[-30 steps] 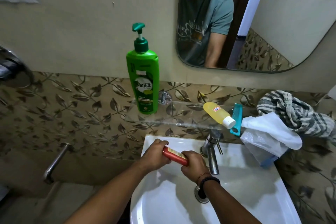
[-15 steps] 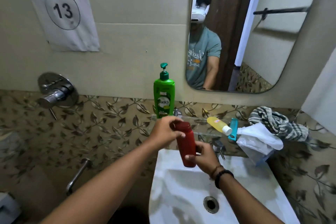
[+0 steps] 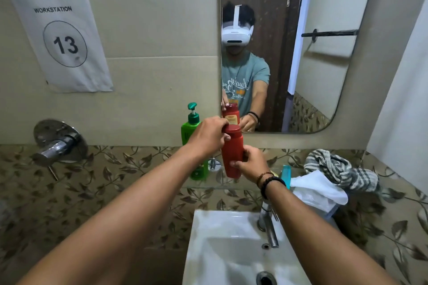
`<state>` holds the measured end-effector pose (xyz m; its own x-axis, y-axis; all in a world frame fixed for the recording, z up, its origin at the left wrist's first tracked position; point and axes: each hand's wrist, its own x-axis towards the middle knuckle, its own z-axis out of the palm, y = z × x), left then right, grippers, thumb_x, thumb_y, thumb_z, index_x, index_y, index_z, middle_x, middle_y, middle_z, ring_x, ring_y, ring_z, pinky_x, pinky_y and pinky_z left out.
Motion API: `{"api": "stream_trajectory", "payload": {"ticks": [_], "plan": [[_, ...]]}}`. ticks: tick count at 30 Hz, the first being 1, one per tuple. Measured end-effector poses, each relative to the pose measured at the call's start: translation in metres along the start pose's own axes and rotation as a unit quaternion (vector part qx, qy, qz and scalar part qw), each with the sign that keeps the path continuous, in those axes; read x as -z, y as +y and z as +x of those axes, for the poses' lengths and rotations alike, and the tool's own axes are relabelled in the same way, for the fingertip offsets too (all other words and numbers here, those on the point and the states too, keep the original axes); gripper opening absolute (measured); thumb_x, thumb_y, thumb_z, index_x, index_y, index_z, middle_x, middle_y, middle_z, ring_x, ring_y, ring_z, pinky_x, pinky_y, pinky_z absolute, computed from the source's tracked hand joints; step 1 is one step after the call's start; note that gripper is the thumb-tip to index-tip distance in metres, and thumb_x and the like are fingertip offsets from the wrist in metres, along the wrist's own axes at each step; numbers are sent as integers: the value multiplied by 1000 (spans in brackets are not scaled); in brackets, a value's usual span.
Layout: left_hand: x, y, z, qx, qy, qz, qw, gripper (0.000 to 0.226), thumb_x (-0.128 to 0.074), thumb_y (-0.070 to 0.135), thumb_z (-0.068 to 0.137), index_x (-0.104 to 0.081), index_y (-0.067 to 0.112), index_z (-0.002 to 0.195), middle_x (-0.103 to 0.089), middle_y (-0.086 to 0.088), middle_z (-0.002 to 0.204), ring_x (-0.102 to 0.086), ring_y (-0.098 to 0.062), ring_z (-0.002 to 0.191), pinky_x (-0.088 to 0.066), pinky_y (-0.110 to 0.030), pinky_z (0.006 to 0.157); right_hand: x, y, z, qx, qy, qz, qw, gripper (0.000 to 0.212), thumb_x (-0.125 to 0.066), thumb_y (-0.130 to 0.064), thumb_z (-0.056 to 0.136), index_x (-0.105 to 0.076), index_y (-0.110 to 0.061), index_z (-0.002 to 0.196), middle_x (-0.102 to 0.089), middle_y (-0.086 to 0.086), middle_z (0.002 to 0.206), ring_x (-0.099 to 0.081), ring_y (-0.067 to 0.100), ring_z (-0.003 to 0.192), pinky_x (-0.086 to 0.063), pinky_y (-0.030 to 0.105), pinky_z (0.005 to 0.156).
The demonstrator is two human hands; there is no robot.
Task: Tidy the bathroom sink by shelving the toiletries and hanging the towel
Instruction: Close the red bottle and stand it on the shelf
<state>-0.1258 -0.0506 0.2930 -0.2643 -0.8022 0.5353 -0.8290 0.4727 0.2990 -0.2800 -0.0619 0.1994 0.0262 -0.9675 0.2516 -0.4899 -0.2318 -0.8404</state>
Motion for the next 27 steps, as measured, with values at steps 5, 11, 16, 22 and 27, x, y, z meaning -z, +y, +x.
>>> {"api": "stream_trajectory", "payload": {"ticks": [5, 11, 16, 22, 27], "plan": [[-13, -4, 13, -1, -5, 30, 1000, 18, -74, 6, 81, -69, 7, 99, -68, -12, 97, -64, -28, 88, -51, -34, 74, -15, 12, 17, -4, -6, 25, 1000, 49, -79, -6, 73, -64, -15, 118, -73, 5, 111, -68, 20, 103, -53, 46, 97], [-23, -15, 18, 3, -5, 37, 999, 17, -73, 4, 81, -71, 6, 98, -68, -14, 95, -64, -30, 88, -53, -36, 75, -21, 21, 23, -2, -3, 13, 1000, 47, -80, -8, 72, -66, -15, 115, -74, 6, 107, -69, 21, 99, -54, 46, 94], [-21, -18, 14, 3, 0, 35, 999, 19, -73, 3, 81, -72, 6, 99, -68, -14, 97, -64, -29, 90, -53, -36, 77, -24, 19, 20, -8, -8, 14, 1000, 48, -80, -11, 72, -65, -16, 117, -74, 6, 107, -69, 22, 100, -54, 46, 94], [-18, -16, 4, -5, 1, 20, 1000, 22, -74, 1, 80, -72, 9, 100, -68, -11, 96, -63, -23, 85, -49, -30, 72, -27, 21, 12, -11, -3, 25, 1000, 50, -80, -9, 74, -62, -14, 121, -72, 7, 113, -67, 23, 104, -52, 47, 97], [-12, -17, -1, -14, -7, 15, 1000, 31, -78, 3, 77, -70, 10, 106, -67, -10, 99, -60, -20, 87, -45, -28, 73, -28, 21, 10, -14, -3, 42, 999, 51, -79, -6, 74, -62, -14, 121, -72, 8, 115, -67, 23, 106, -52, 48, 98]]}}
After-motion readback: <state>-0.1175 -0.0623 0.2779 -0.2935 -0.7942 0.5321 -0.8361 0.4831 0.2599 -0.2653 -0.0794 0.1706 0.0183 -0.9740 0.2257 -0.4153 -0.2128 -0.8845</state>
